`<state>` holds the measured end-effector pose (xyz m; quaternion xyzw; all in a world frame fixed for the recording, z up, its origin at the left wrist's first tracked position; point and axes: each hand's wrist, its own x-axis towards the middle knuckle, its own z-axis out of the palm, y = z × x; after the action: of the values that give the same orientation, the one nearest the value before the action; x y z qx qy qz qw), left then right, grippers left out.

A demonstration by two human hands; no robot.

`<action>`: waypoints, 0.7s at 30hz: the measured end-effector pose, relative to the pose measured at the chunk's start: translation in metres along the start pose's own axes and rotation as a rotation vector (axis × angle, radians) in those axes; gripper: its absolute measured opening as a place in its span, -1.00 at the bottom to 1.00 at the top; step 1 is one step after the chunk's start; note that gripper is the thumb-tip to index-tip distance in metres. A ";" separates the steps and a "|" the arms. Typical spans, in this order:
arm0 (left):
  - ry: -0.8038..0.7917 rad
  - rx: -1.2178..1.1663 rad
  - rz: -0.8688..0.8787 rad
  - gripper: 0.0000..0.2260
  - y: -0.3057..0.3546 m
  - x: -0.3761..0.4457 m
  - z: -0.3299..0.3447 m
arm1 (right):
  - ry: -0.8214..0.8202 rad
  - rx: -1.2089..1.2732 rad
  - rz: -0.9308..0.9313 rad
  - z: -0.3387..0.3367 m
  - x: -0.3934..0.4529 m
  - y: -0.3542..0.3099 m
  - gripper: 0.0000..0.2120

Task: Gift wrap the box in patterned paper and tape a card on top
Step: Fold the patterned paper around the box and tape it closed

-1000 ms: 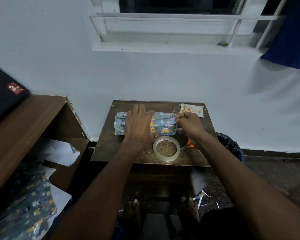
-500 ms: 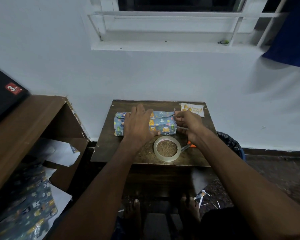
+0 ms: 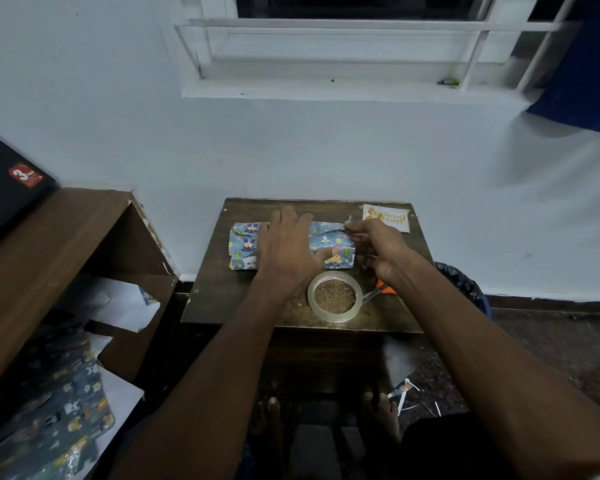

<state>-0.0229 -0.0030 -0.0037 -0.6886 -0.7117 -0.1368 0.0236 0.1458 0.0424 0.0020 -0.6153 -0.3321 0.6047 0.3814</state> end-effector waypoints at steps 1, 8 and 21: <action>0.001 -0.017 -0.001 -0.29 0.002 0.000 0.000 | 0.000 -0.004 -0.001 -0.001 0.000 0.000 -0.74; 0.075 -0.269 0.125 -0.62 0.022 0.002 -0.002 | 0.023 -0.095 -0.028 -0.007 -0.004 -0.002 -0.86; 0.131 -0.198 0.099 -0.85 0.042 0.005 0.006 | -0.114 -1.199 -0.568 -0.083 -0.004 -0.007 -0.80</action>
<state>0.0190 0.0036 -0.0017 -0.7114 -0.6568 -0.2498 0.0087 0.2291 0.0370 0.0080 -0.5766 -0.7797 0.2229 0.0995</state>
